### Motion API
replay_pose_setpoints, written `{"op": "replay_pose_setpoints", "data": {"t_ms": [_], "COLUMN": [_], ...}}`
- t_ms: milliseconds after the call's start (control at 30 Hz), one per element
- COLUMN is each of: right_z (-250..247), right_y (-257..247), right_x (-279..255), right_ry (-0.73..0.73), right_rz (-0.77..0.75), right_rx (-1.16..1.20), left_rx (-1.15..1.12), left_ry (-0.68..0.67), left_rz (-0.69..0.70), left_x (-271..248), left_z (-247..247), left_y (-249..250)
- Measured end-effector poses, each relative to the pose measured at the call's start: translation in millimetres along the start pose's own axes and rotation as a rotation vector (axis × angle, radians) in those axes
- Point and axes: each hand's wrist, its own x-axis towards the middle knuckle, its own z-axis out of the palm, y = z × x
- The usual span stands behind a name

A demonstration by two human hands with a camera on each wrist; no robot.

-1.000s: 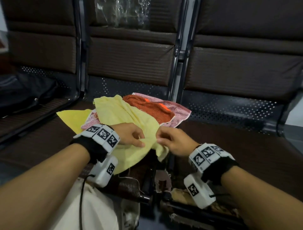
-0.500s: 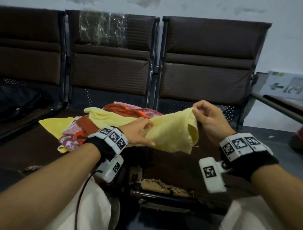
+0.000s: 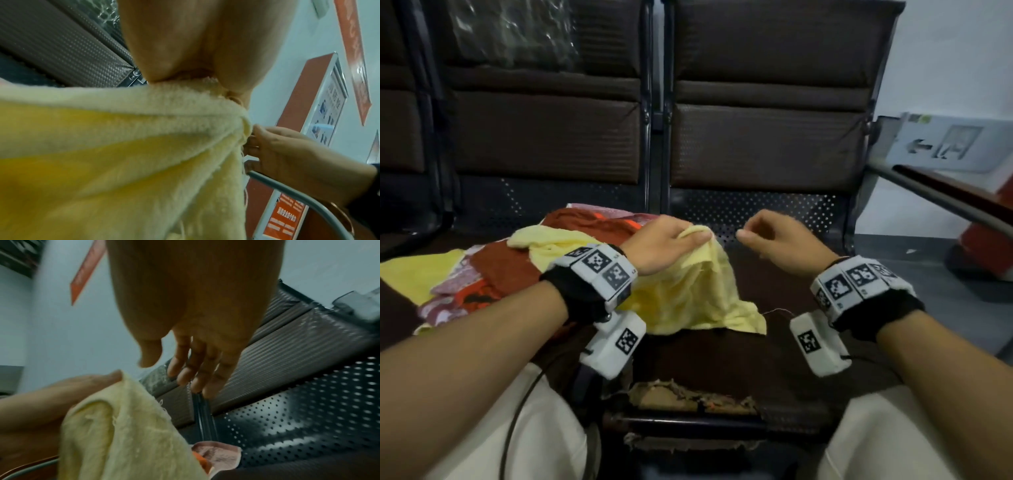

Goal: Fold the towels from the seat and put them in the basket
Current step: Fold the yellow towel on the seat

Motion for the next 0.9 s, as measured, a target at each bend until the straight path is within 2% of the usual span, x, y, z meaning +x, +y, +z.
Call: {"op": "replay_pose_setpoints", "data": {"t_ms": [67,167,300,400,567,667,833,900], "right_z": [5,13,27,36,29,23,19,13], "right_y": [-13,-23,-33,-43,-53,-49,-34,-29], "right_x": [-4,-8,-7,-8,-8,-8,-5,-3], "right_ry": [-0.128,-0.175,-0.117,-0.057,-0.126,-0.114,0.079,0.191], "right_rz": [-0.078,-0.118,-0.175,-0.253,-0.261,-0.248,-0.047,-0.026], "right_rx": [0.046,0.085,0.135,0.106,0.177,0.240,0.312,0.306], "left_rx": [-0.066,-0.179,-0.330,-0.347,-0.266,-0.217,0.092,0.268], "left_ry": [0.018,0.057,0.069,0.057,0.003,-0.006,-0.062,-0.022], "left_rz": [-0.019,-0.049,-0.081,-0.080,-0.079,-0.071,-0.034,-0.015], "left_x": [1,-2,-7,-14,-22,-25,-29,-30], "left_z": [-1,-5,-11,-14,-18,-18,-19,-18], "left_y": [0,1,1,2,-3,-10,-22,-28]}}
